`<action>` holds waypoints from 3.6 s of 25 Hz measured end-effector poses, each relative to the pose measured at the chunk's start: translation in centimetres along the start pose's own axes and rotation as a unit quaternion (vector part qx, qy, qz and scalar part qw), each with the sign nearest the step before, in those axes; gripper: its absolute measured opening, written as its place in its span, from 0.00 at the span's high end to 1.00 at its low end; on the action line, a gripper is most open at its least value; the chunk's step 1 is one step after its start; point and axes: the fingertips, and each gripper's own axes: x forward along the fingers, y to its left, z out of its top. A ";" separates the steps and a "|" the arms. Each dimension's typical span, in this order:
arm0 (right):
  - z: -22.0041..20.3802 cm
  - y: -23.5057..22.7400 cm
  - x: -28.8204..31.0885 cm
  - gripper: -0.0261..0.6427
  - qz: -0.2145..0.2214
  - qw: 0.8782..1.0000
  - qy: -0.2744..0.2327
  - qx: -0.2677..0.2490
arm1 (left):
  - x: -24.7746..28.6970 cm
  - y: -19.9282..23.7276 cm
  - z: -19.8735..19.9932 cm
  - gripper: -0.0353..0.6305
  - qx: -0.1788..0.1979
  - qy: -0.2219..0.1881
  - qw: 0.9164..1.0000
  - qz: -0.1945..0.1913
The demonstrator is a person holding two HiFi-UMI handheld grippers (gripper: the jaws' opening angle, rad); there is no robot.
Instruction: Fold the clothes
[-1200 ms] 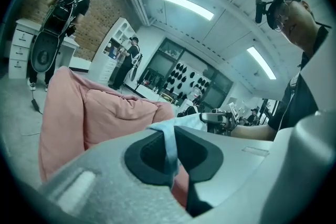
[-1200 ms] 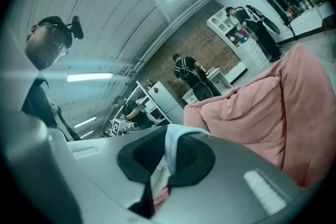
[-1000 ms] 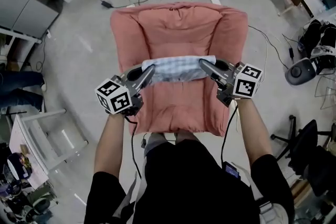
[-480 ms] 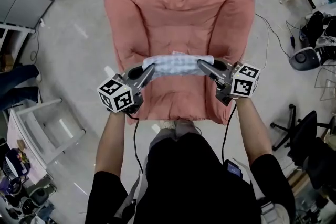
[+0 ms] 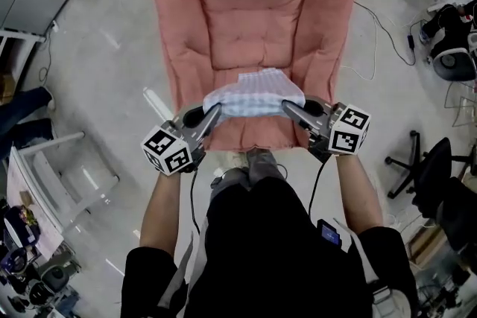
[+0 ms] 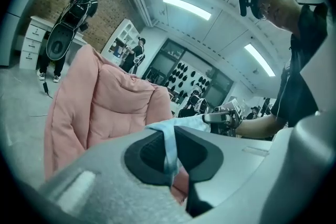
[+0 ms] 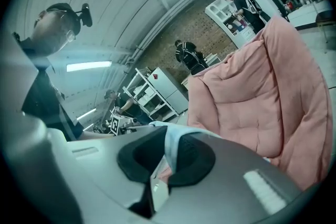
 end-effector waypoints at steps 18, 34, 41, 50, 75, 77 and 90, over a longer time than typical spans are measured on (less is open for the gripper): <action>-11.4 13.3 -6.1 0.94 0.008 1.000 0.006 0.006 | -10.7 -12.1 -7.5 0.91 0.020 0.022 0.999 -0.030; -15.2 -0.9 -0.7 0.94 -0.055 0.997 0.046 0.038 | -3.7 -1.2 -12.1 0.91 -0.039 0.042 0.998 -0.017; -11.5 -8.4 1.9 0.94 -0.063 0.996 0.058 0.035 | 1.9 4.6 -10.2 0.91 -0.040 0.057 0.998 -0.007; -8.4 -17.5 5.2 0.94 -0.082 0.994 0.073 0.024 | 8.4 11.7 -9.2 0.90 -0.046 0.053 0.997 0.016; -12.8 -25.4 7.4 0.94 -0.135 0.988 0.049 0.055 | 13.2 18.6 -14.7 0.90 -0.069 0.056 0.994 0.057; -14.3 -24.3 6.9 0.94 -0.133 0.988 0.059 0.057 | 12.4 17.8 -15.8 0.90 -0.066 0.069 0.994 0.061; -26.2 -17.9 5.7 0.94 -0.135 0.979 0.130 0.081 | 6.2 13.8 -24.5 0.88 -0.053 0.150 0.983 0.087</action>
